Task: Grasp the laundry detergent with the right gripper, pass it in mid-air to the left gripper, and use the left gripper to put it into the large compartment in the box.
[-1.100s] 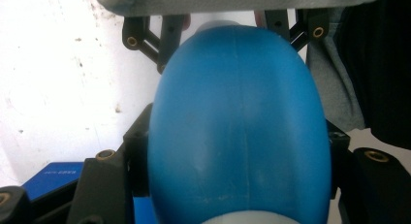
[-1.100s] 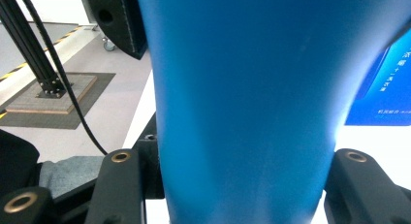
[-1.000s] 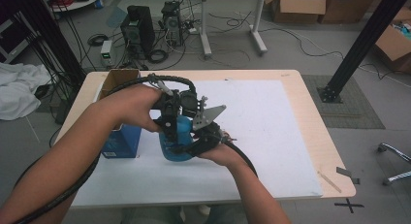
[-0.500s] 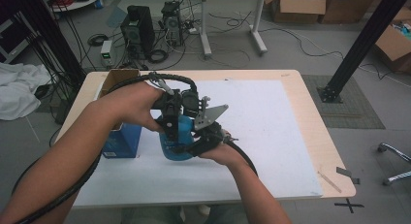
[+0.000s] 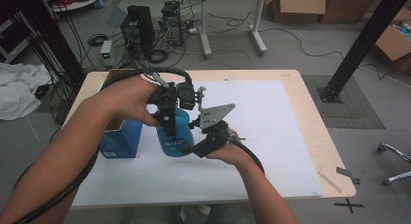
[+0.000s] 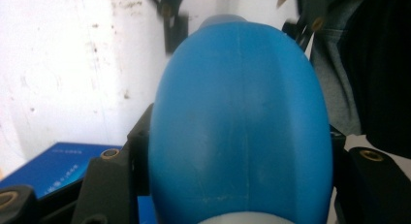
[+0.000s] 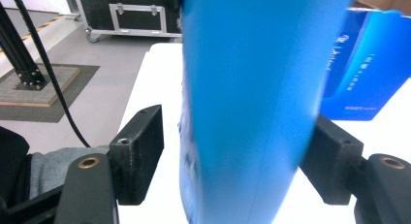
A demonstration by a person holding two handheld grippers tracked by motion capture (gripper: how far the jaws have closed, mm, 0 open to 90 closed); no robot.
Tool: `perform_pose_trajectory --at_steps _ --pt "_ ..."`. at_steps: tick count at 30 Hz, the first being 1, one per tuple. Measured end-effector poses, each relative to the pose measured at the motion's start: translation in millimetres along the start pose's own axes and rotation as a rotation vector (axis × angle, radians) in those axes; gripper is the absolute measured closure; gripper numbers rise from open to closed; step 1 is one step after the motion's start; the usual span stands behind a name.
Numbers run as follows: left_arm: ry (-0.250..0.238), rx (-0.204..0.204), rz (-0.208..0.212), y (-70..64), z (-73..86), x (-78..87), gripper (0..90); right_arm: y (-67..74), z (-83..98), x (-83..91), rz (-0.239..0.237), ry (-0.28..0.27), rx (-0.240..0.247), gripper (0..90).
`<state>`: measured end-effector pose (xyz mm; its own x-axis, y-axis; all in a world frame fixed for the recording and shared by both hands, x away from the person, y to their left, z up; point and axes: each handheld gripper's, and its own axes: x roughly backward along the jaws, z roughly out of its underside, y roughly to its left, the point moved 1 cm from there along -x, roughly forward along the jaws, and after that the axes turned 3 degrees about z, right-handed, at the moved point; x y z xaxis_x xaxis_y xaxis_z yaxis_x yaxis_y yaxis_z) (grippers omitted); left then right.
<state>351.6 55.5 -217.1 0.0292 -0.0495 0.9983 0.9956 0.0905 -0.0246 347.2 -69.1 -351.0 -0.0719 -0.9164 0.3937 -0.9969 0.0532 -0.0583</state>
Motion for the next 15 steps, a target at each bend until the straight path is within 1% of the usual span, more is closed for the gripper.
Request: perform_pose_trajectory --at_steps 2,4,8,11,15 --pt "-0.001 0.016 -0.002 2.4 3.2 2.7 40.3 -0.6 -0.4 6.4 0.0 0.009 0.002 28.2" --pt "0.002 0.046 0.009 4.9 6.6 5.3 40.3 -0.9 -0.5 12.1 0.004 0.038 0.004 25.7" --pt "0.01 0.09 0.03 10.1 13.1 10.6 40.2 -3.6 -2.0 26.4 0.01 0.089 -0.007 20.7" --pt "0.016 0.115 0.036 12.6 16.5 14.7 40.1 -5.4 -6.4 38.5 0.019 0.119 -0.002 19.5" --pt "0.014 0.155 0.042 16.1 20.6 21.1 40.0 -6.1 -14.5 50.7 0.025 0.171 0.008 15.4"
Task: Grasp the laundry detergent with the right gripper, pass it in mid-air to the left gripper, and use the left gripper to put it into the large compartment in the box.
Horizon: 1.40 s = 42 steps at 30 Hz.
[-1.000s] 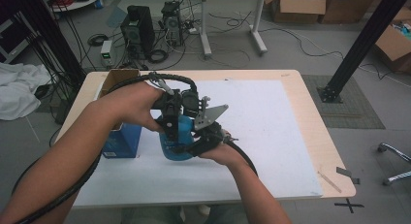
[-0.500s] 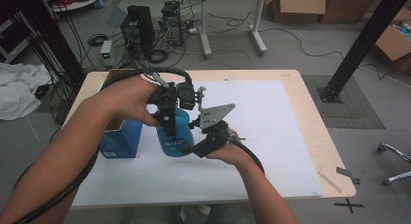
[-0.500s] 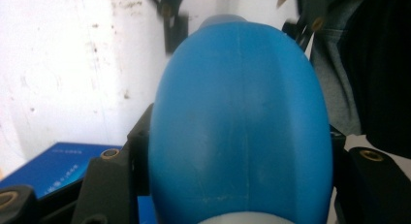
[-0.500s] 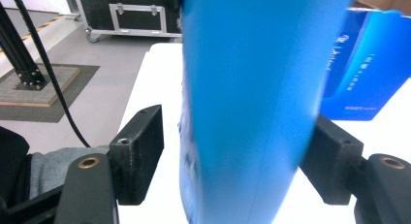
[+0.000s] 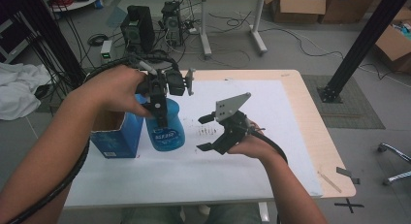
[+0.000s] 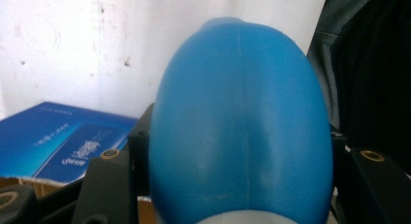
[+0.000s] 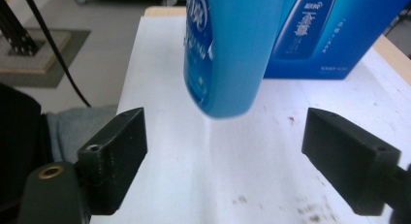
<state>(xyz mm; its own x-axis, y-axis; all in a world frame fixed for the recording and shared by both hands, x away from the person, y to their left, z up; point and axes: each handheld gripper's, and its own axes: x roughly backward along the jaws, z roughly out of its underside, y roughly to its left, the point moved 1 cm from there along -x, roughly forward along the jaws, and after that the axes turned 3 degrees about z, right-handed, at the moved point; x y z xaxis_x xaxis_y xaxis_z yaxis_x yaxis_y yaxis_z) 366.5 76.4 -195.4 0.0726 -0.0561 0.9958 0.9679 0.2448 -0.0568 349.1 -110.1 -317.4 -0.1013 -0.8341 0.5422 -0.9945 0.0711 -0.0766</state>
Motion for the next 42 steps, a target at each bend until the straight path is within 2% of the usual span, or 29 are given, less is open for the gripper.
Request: perform_pose_trajectory --at_steps 4,7,13,21,25,26,29,30,32,36,38,42 --pt "-0.015 0.05 0.014 4.0 5.1 10.3 40.0 -0.6 -7.0 12.2 -0.001 0.067 0.028 12.4" --pt "-0.037 0.11 0.025 8.6 9.5 18.8 40.0 -2.3 -10.7 20.0 -0.017 0.132 0.036 11.9" --pt "-0.084 0.272 0.029 20.5 21.0 40.1 39.9 -4.2 -14.3 22.6 -0.049 0.275 0.046 5.3" --pt "-0.103 0.473 0.039 35.9 43.2 70.5 39.9 -0.7 -14.6 22.5 -0.09 0.461 0.069 0.0" --pt "-0.103 0.611 0.052 45.3 59.1 85.2 39.9 2.0 -16.8 26.9 -0.102 0.499 0.069 0.0" --pt "-0.109 0.659 0.048 47.9 64.4 89.5 39.9 2.7 -17.1 27.7 -0.105 0.509 0.068 0.0" --pt "-0.111 0.762 0.044 54.4 78.9 98.4 39.9 4.0 -17.4 30.0 -0.108 0.534 0.074 0.0" --pt "-0.108 0.785 0.043 55.9 82.5 99.9 39.9 4.7 -17.1 31.3 -0.106 0.543 0.076 0.0" --pt "-0.094 0.862 0.052 61.1 93.2 101.9 39.9 4.9 -16.5 33.2 -0.105 0.55 0.082 0.0" --pt "-0.077 0.963 0.057 67.9 107.7 101.8 39.9 5.6 -14.0 37.4 -0.102 0.567 0.081 0.0" --pt "-0.066 1.034 0.059 73.6 119.2 99.9 39.9 5.8 -12.3 39.1 -0.1 0.572 0.079 0.0" --pt "-0.065 1.111 0.072 80.9 133.4 96.2 39.9 6.2 -9.4 42.4 -0.098 0.58 0.075 0.0"
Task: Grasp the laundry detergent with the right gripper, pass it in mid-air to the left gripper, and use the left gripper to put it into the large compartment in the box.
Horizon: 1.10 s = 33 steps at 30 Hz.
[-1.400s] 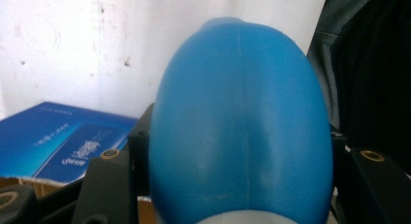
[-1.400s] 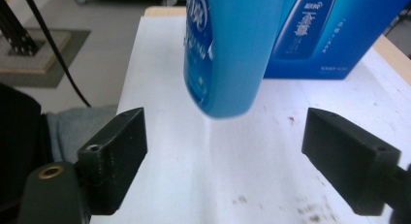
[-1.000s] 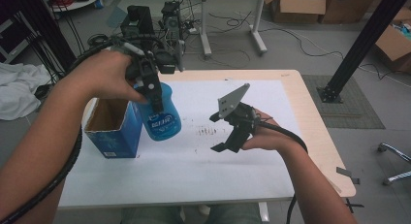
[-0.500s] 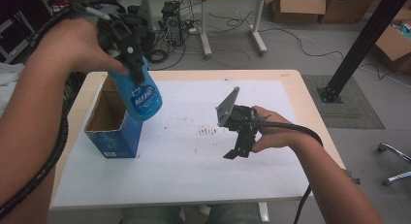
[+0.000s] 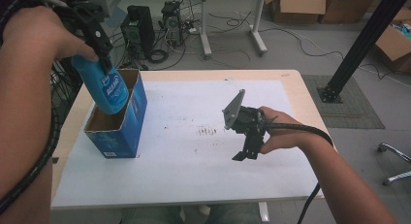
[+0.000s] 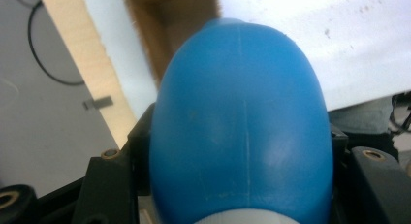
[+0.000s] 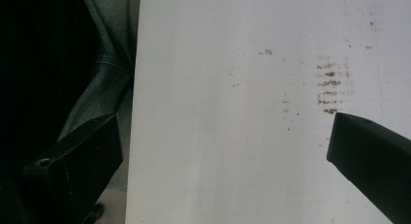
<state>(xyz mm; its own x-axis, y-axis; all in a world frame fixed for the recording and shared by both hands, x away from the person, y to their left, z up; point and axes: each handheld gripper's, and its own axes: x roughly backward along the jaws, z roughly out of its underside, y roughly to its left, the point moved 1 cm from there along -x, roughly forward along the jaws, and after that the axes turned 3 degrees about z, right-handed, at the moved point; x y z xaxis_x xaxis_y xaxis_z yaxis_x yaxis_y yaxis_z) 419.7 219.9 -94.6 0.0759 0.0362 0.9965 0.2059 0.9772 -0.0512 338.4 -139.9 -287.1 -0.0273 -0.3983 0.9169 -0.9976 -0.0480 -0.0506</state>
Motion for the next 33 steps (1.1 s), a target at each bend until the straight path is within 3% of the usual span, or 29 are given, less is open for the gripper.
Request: perform_pose_trajectory --at_steps 5,9,27,33 --pt "-0.009 0.086 0.0 18.6 -1.4 -8.7 39.9 0.4 4.0 1.6 0.004 0.004 -0.004 0.0" --pt "0.005 0.115 0.002 27.2 -3.6 -20.0 39.9 0.1 6.2 1.7 0.0 0.01 -0.007 0.0" --pt "0.054 0.087 0.009 31.1 -22.9 -88.0 39.8 -4.5 8.8 2.3 -0.06 0.136 -0.014 0.0" --pt "0.054 0.117 -0.01 35.4 -27.1 -107.1 39.9 -6.4 9.6 2.9 -0.066 0.154 -0.018 0.0"
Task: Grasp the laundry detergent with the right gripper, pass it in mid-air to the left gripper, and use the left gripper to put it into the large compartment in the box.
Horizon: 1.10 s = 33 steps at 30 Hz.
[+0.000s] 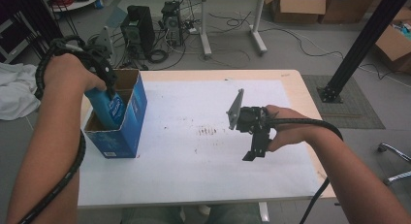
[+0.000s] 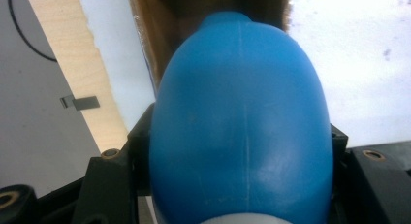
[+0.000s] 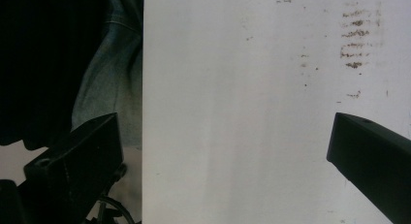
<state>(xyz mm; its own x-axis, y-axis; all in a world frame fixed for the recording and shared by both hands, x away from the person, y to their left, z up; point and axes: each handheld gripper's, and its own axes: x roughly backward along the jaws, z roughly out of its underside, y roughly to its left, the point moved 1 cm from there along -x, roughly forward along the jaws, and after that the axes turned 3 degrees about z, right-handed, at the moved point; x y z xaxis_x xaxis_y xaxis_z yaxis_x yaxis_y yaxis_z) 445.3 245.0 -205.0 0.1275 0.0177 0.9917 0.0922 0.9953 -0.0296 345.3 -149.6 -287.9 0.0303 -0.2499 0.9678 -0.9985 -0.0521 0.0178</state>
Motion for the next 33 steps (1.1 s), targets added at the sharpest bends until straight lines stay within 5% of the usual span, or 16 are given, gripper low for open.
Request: perform_pose_trajectory --at_steps 23,33 --pt "0.018 -0.002 0.006 4.7 -12.3 -74.9 39.9 -0.9 0.2 2.2 -0.001 0.0 -0.009 0.0" --pt "0.017 0.009 0.009 10.5 -15.5 -94.8 40.0 -0.8 2.6 2.9 -0.001 -0.007 -0.014 0.0"
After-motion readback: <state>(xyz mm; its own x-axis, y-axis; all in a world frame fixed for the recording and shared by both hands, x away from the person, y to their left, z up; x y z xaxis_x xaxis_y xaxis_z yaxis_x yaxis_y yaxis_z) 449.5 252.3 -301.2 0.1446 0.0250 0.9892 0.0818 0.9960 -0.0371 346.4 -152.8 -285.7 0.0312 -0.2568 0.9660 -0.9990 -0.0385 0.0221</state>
